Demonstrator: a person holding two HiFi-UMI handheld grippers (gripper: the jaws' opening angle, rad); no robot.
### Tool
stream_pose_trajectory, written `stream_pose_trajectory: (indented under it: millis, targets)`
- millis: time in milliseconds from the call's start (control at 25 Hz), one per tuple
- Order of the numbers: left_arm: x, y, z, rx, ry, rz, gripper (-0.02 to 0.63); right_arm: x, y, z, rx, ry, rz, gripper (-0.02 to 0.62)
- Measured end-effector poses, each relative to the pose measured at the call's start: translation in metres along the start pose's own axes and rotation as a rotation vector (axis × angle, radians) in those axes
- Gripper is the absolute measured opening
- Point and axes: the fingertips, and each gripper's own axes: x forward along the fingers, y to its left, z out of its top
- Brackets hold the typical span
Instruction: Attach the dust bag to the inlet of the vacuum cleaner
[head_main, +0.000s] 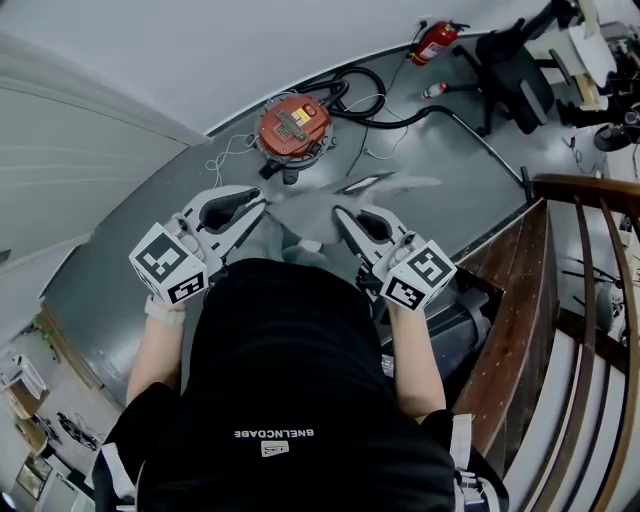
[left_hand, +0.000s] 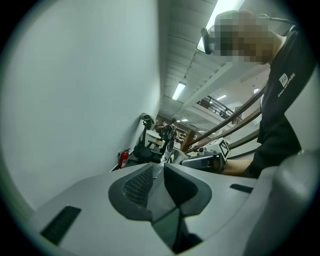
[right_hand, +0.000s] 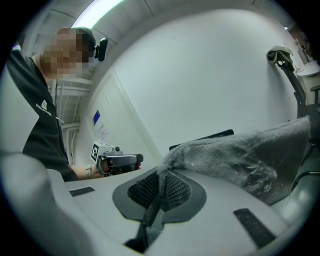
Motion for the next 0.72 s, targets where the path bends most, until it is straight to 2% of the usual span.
stream_pose_trajectory:
  millis: [160,240,440,600,720]
  targets:
    - [-0.003,0.039,0.011,-0.01,0.007,-0.039,0.102,0.037,-0.011,0.01,0.023,0.018,-0.035,0.032]
    - [-0.003,0.054,0.015,0.021,0.029,-0.072,0.135,0.056,-0.017,0.017,0.045,0.015,-0.052,0.032]
    - [-0.004,0.078,0.017,0.245,0.095,-0.194,0.209,0.108,-0.023,0.035,0.09,0.002,-0.078,0.032]
    - [-0.001,0.101,0.019,0.334,0.139,-0.248,0.242,0.154,-0.028,0.05,0.139,-0.016,-0.08,0.032]
    - [0.002,0.109,0.012,0.405,0.188,-0.249,0.256,0.175,-0.028,0.064,0.19,-0.041,-0.053,0.032]
